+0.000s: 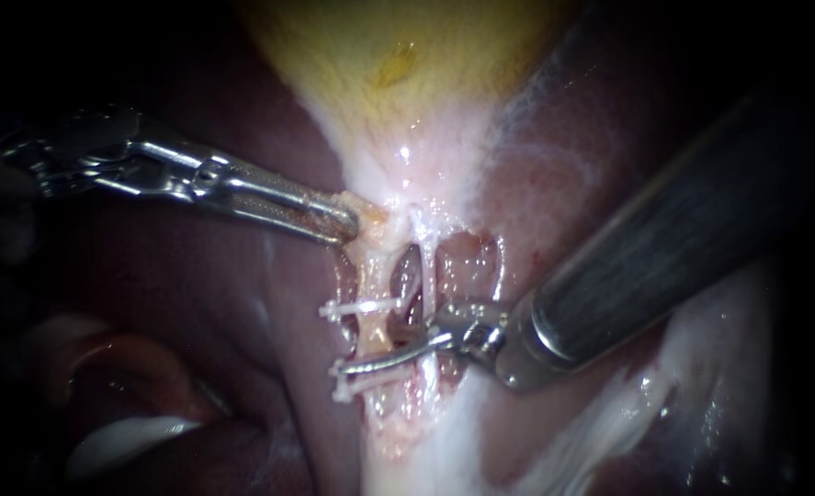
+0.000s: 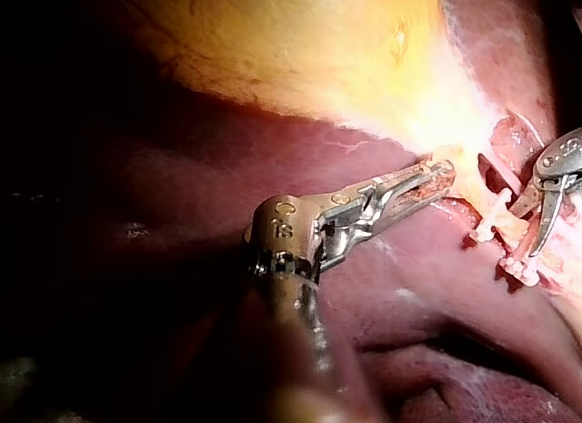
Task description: Go to the cutting position left tube
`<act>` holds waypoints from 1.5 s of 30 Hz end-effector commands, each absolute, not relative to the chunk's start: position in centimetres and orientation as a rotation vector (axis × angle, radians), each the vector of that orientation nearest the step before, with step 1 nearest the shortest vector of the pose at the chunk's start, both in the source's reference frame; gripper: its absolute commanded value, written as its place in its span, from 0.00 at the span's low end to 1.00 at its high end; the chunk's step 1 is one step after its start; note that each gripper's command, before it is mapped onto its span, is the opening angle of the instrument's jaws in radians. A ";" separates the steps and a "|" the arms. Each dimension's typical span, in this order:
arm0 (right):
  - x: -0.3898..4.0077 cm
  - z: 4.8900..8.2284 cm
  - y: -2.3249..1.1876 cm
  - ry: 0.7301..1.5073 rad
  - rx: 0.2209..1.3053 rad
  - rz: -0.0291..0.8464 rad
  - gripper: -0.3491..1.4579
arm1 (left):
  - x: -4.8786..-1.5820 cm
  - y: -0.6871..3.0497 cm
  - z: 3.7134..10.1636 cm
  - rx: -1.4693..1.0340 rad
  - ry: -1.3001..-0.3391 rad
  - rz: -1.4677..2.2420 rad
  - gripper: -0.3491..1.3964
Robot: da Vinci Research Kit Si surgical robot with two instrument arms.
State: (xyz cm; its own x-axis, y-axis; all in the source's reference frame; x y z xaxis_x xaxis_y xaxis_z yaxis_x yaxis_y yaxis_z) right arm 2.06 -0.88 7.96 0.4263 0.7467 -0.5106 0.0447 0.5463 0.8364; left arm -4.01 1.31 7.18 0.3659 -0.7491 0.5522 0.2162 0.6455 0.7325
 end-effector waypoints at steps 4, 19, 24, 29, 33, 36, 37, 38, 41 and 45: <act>2.07 8.01 -0.89 1.055 0.909 0.518 0.70 | -4.01 1.30 7.18 0.615 -1.016 -0.673 0.00; 2.23 7.92 -0.93 1.091 0.950 0.483 0.70 | -4.01 1.30 7.18 0.615 -1.016 -0.673 0.00; 2.25 7.84 -0.90 1.101 0.958 0.482 0.70 | -4.01 1.30 7.18 0.615 -1.016 -0.673 0.00; 2.27 7.87 -0.90 1.104 0.959 0.478 0.70 | -4.01 1.30 7.18 0.615 -1.016 -0.673 0.00; 2.27 7.87 -0.89 1.114 0.969 0.475 0.70 | -4.01 1.30 7.18 0.615 -1.016 -0.673 0.00; 2.28 7.89 -0.90 1.113 0.970 0.473 0.71 | -4.01 1.30 7.18 0.615 -1.016 -0.673 0.00; 2.29 7.90 -0.90 1.113 0.969 0.473 0.71 | -4.01 1.30 7.18 0.615 -1.016 -0.673 0.00; 2.29 7.92 -0.90 1.113 0.968 0.472 0.71 | -4.01 1.30 7.18 0.615 -1.016 -0.673 0.00; 2.30 7.96 -0.90 1.113 0.966 0.472 0.71 | -4.01 1.30 7.18 0.615 -1.016 -0.673 0.00; 2.33 7.97 -0.91 1.116 0.965 0.472 0.71 | -4.01 1.30 7.18 0.615 -1.016 -0.673 0.00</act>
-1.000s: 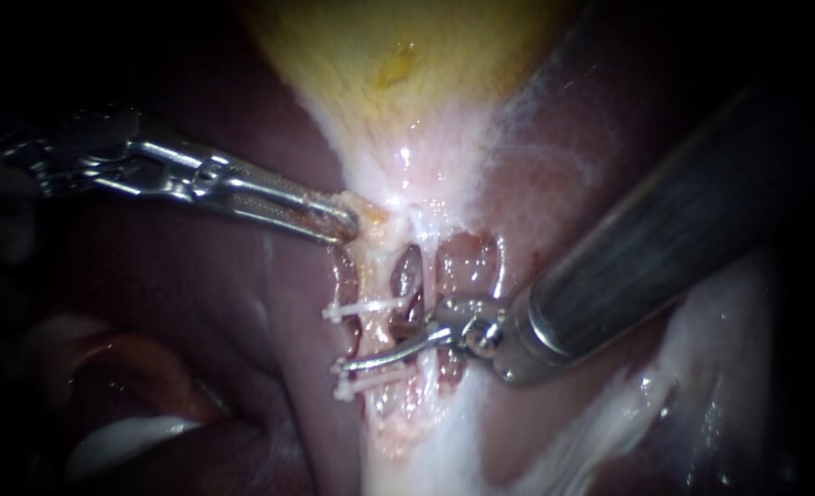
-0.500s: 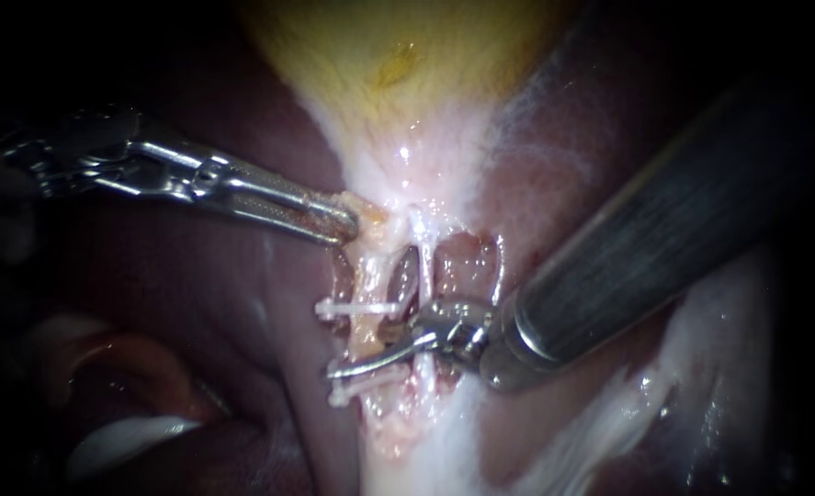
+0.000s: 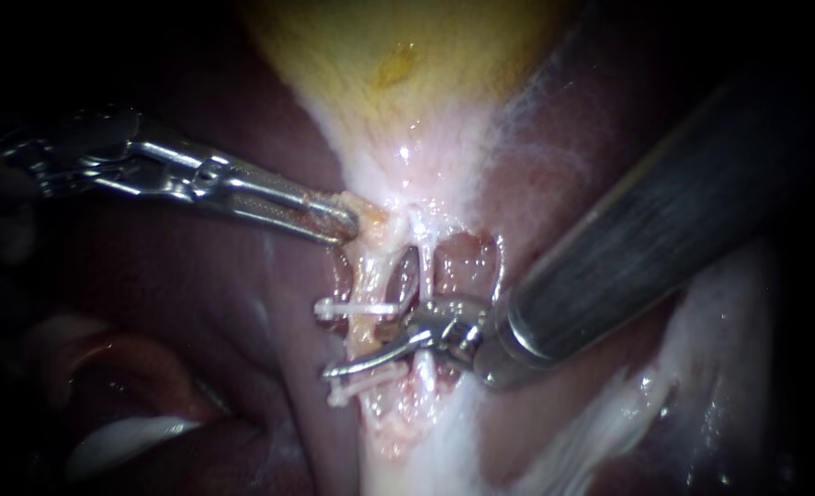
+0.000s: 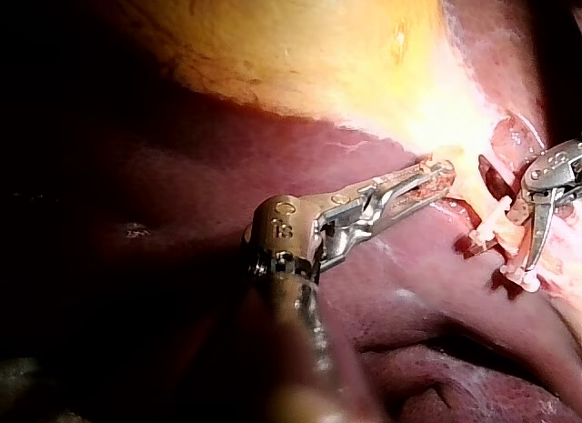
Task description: Go to the cutting position left tube
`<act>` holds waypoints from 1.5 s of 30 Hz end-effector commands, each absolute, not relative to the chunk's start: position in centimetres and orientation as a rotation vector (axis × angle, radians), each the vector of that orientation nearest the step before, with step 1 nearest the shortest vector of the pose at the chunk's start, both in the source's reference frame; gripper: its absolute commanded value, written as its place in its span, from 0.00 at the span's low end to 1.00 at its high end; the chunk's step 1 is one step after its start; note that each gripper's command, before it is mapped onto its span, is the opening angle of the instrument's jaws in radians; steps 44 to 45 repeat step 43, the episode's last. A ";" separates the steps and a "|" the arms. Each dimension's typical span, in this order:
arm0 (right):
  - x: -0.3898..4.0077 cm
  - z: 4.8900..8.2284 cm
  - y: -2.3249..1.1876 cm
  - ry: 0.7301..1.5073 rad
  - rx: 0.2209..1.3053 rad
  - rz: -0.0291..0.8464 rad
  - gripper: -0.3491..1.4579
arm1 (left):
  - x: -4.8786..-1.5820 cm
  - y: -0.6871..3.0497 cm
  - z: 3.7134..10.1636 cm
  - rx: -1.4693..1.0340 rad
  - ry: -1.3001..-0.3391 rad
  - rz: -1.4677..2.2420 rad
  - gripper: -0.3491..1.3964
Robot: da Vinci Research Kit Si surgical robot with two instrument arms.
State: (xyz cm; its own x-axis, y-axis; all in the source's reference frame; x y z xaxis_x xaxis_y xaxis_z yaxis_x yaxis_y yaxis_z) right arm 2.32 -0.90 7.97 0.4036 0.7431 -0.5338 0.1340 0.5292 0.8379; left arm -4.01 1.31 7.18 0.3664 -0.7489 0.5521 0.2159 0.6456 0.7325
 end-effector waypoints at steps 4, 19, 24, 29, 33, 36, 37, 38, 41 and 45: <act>2.36 7.96 -0.91 1.119 0.966 0.472 0.71 | -4.01 1.30 7.18 0.615 -1.016 -0.673 0.00; 2.43 7.96 -0.89 1.125 0.967 0.473 0.73 | -4.01 1.30 7.18 0.615 -1.016 -0.673 0.00; 2.42 7.96 -0.90 1.125 0.967 0.471 0.73 | -4.01 1.30 7.18 0.615 -1.016 -0.673 0.00; 2.42 7.95 -0.90 1.125 0.968 0.471 0.73 | -4.01 1.30 7.18 0.615 -1.016 -0.673 0.00; 2.42 7.95 -0.90 1.125 0.968 0.470 0.73 | -4.01 1.30 7.18 0.615 -1.016 -0.673 0.00; 2.42 7.94 -0.91 1.125 0.969 0.469 0.73 | -4.01 1.30 7.18 0.615 -1.016 -0.673 0.00; 2.42 7.94 -0.91 1.125 0.969 0.469 0.73 | -4.01 1.30 7.18 0.615 -1.016 -0.672 0.00; 2.42 7.94 -0.91 1.125 0.969 0.469 0.73 | -4.00 1.29 7.17 0.616 -1.016 -0.670 0.00; 2.42 7.93 -0.91 1.125 0.970 0.469 0.73 | -3.98 1.27 7.14 0.619 -1.017 -0.669 0.00; 2.42 7.92 -0.90 1.125 0.971 0.468 0.73 | -3.99 1.27 7.13 0.619 -1.017 -0.669 0.00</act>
